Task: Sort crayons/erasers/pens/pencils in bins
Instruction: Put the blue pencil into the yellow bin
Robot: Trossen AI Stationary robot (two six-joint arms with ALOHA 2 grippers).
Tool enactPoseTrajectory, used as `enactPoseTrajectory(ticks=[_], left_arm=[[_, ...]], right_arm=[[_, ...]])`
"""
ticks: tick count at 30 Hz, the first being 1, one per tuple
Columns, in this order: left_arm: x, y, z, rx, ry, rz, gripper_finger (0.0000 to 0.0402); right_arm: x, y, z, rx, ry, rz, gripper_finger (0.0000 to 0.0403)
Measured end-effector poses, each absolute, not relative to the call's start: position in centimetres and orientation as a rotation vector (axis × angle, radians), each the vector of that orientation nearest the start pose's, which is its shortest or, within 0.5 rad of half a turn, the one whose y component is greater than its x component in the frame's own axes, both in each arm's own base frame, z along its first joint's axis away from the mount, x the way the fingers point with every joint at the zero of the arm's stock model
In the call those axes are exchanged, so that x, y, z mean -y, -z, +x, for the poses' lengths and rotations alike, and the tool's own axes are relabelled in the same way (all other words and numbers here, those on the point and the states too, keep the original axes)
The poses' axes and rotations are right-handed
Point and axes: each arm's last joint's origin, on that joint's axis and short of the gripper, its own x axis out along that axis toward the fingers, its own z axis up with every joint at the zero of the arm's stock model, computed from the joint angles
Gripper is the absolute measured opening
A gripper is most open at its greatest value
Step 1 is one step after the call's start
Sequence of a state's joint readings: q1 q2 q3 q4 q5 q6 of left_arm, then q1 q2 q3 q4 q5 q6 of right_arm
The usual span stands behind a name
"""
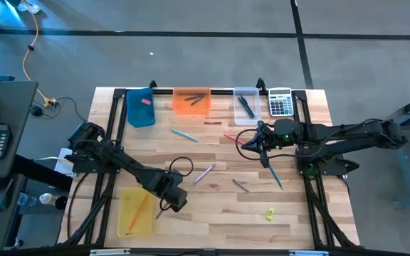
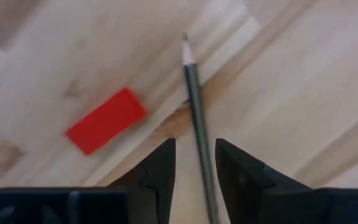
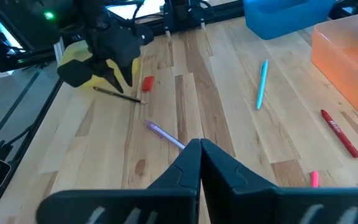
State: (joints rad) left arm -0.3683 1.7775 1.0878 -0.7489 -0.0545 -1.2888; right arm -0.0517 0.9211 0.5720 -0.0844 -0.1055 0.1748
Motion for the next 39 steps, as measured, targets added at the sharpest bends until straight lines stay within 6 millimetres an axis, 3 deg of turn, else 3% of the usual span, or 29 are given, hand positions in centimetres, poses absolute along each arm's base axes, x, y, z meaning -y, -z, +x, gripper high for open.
enactPoseTrajectory(ticks=[16, 27, 39], left_arm=[[11.0, -14.4, 29.7, -1.281, -0.651, -0.753, 0.0088], [10.8, -12.9, 29.9, -1.346, -0.677, -0.732, 0.0113], [10.3, -12.8, 30.6, -1.341, -0.574, -0.711, 0.0026]], right_arm=[[0.7, -24.6, 19.9, -0.436, -0.015, 0.206, 0.0000], [0.7, -24.6, 19.9, -0.433, -0.015, 0.206, 0.0000], [0.7, -24.6, 19.9, -0.430, -0.016, 0.202, 0.0000]])
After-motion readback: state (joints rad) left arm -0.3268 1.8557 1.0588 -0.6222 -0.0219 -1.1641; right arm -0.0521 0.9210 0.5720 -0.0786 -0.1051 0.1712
